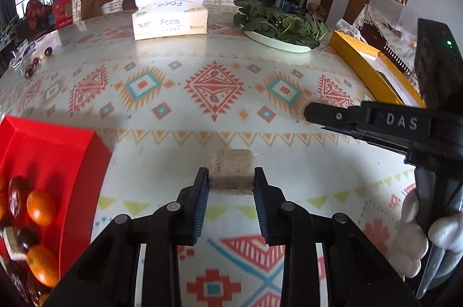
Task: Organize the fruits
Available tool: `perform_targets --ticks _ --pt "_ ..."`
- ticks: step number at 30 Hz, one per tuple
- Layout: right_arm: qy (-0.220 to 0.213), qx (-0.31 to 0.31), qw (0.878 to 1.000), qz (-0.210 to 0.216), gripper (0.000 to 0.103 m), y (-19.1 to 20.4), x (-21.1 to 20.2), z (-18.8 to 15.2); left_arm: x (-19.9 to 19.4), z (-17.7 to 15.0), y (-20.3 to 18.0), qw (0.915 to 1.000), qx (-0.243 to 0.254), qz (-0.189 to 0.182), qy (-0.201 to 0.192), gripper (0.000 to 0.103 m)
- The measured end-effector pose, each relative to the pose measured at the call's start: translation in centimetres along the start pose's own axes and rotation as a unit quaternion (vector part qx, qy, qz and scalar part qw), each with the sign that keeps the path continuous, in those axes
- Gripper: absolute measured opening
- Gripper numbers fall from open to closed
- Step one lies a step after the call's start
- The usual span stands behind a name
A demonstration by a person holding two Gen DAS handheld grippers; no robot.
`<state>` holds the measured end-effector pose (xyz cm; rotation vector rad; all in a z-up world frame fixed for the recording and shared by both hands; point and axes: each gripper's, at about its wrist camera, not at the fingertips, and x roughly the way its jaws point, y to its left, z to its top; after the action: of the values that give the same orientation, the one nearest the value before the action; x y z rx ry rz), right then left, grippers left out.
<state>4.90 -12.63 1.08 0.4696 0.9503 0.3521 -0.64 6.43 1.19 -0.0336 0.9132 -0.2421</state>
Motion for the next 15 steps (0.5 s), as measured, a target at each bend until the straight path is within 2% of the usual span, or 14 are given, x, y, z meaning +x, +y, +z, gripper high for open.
perform_targets --ticks 5,7,9,11,13,14,15 --pt "0.003 -0.003 1.000 0.000 0.019 0.4 0.2 -0.2 0.6 -0.5 -0.3 1.0000 0.005 0.002 0.008 0.031" --pt "0.004 -0.004 1.000 0.001 0.019 0.4 0.2 -0.2 0.8 -0.3 -0.5 0.9999 0.010 0.004 0.008 0.038" --pt "0.006 -0.004 1.000 0.002 0.019 0.4 0.3 -0.2 1.0 -0.3 -0.8 0.9997 0.018 0.011 0.010 0.059" --pt "0.007 -0.007 1.000 0.003 0.019 0.5 0.4 -0.2 1.2 -0.4 -1.3 0.9993 0.030 0.018 0.011 0.063" --pt "0.008 -0.008 1.000 0.004 0.019 0.5 0.4 -0.2 1.3 -0.4 -1.5 0.9992 0.031 0.024 0.010 0.063" --pt "0.009 -0.008 1.000 0.004 0.019 0.6 0.5 -0.2 1.2 -0.4 -1.4 0.9993 0.026 0.024 0.008 0.058" --pt "0.009 -0.008 1.000 0.005 0.019 0.6 0.5 -0.2 1.1 -0.5 -1.3 0.9993 0.024 0.027 0.005 0.035"
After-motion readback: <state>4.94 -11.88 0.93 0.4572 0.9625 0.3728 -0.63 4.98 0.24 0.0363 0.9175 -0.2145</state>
